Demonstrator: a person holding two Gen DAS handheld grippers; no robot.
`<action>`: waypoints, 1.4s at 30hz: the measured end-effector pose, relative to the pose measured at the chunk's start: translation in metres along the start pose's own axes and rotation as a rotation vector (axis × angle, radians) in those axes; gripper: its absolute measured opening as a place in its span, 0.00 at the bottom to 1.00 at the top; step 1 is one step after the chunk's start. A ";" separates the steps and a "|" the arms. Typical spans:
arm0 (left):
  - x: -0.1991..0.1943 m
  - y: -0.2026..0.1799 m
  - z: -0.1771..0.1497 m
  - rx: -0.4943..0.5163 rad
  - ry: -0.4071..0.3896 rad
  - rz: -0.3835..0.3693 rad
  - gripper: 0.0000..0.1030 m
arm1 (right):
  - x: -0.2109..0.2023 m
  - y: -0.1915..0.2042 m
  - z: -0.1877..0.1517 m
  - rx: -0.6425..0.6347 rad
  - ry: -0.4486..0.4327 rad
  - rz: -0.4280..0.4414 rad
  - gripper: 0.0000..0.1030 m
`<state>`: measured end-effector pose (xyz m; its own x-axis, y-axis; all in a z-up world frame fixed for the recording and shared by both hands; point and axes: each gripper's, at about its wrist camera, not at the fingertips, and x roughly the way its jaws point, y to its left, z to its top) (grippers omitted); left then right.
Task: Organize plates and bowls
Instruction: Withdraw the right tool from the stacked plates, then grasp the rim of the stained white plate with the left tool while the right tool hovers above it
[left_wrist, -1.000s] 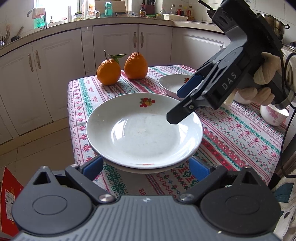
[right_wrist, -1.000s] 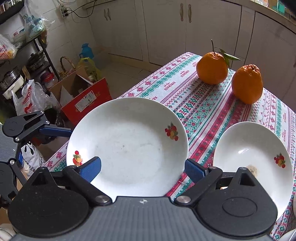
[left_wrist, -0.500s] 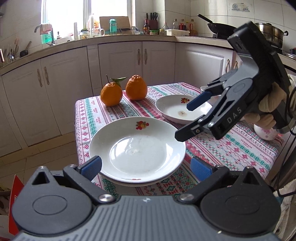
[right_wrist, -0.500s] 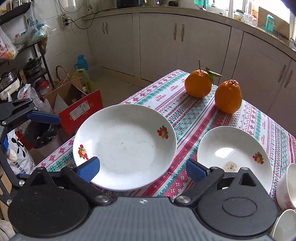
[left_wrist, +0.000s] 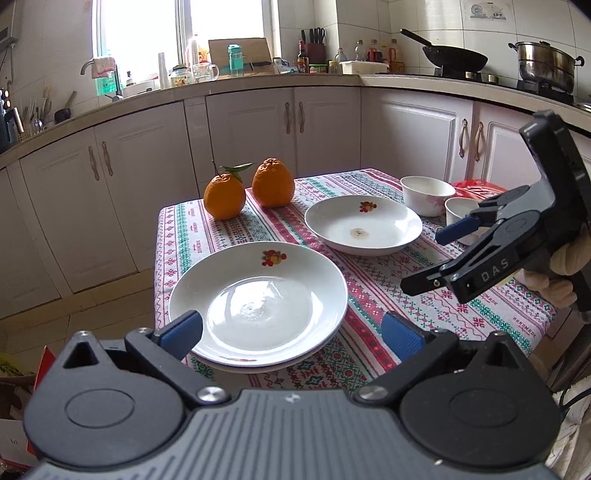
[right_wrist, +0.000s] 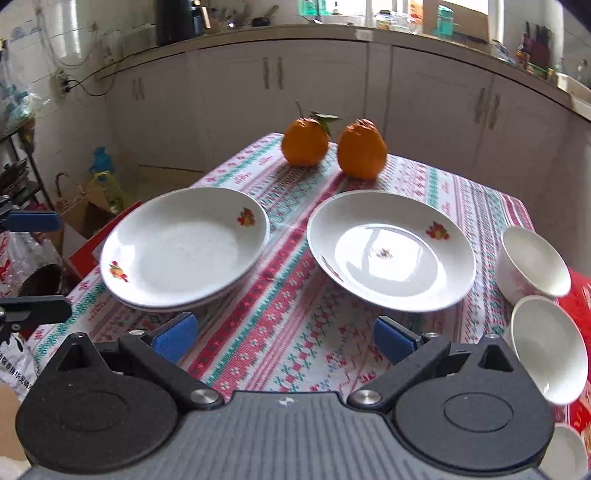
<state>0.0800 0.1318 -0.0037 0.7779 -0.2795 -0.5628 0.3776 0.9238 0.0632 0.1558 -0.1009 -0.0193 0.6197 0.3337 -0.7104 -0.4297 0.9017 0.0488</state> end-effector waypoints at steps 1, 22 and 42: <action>0.002 -0.003 0.000 0.005 0.001 -0.001 0.99 | 0.004 -0.003 -0.005 0.016 0.011 -0.019 1.00; 0.068 -0.001 0.046 0.050 0.058 -0.092 0.99 | 0.062 -0.041 -0.018 0.086 0.066 -0.140 1.00; 0.189 -0.022 0.128 0.233 0.146 -0.216 0.99 | 0.079 -0.060 -0.008 0.108 0.018 -0.200 1.00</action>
<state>0.2832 0.0252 -0.0057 0.5937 -0.4059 -0.6948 0.6434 0.7581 0.1069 0.2255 -0.1313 -0.0835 0.6733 0.1410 -0.7258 -0.2262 0.9739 -0.0206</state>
